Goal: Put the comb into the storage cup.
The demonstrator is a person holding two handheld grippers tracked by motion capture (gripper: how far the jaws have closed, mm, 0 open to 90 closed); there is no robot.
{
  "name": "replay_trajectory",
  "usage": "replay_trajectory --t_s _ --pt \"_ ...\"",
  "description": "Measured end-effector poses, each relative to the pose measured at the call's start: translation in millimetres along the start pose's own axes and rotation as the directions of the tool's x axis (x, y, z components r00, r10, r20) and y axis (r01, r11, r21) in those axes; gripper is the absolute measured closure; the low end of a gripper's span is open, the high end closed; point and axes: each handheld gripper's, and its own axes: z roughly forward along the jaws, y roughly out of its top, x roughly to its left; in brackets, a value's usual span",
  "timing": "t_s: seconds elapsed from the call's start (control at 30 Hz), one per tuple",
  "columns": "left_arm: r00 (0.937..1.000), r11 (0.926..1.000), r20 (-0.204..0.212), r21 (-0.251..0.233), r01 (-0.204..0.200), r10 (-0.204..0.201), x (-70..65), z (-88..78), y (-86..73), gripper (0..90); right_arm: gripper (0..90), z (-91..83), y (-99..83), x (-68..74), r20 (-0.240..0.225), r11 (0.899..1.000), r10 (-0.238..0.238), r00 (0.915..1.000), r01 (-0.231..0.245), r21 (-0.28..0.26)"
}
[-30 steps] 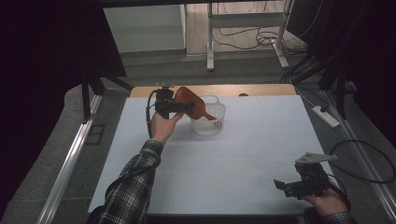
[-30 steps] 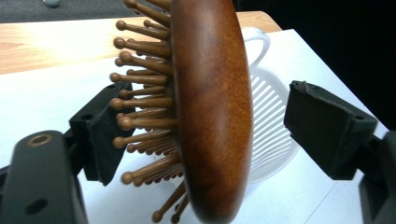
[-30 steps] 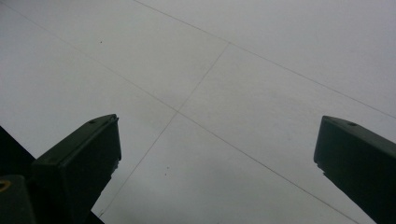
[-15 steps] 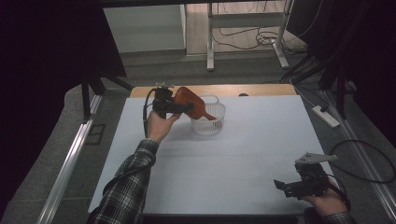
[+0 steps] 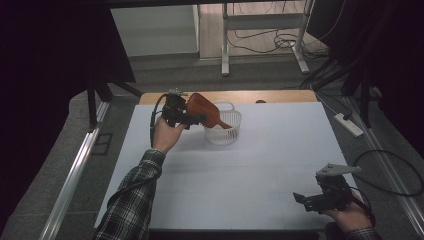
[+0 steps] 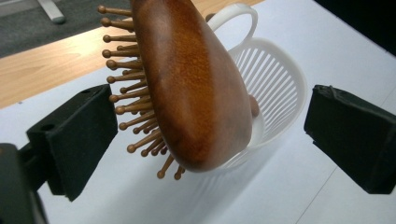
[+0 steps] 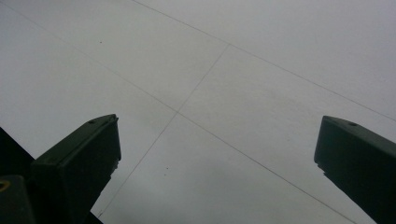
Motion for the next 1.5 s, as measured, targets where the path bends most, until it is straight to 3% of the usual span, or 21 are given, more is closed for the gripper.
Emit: replay_trajectory --t_s 0.2,0.57,0.87,1.5 --pt "0.9989 0.9992 -0.025 0.005 -0.039 0.039 1.4 -6.5 -2.5 1.9 0.4 0.0 0.0 0.1 0.001 1.000 0.000 1.0000 0.000 0.000" --pt "0.9968 0.9975 -0.037 -0.001 -0.071 0.071 2.2 -15.5 -4.2 0.4 0.0 0.2 0.0 -0.1 0.002 1.000 0.003 1.0000 -0.003 -0.002" --pt "0.9961 0.9974 -0.050 -0.002 -0.072 0.072 4.5 -23.3 -8.1 0.0 0.0 -1.1 -0.5 -1.1 0.008 1.000 0.016 0.9998 -0.016 -0.015" --pt "0.9955 0.9976 -0.065 0.005 -0.069 0.069 9.3 -38.9 -21.2 0.0 0.0 -2.4 -1.1 1.1 0.016 1.000 -0.003 0.9999 0.003 -0.030"
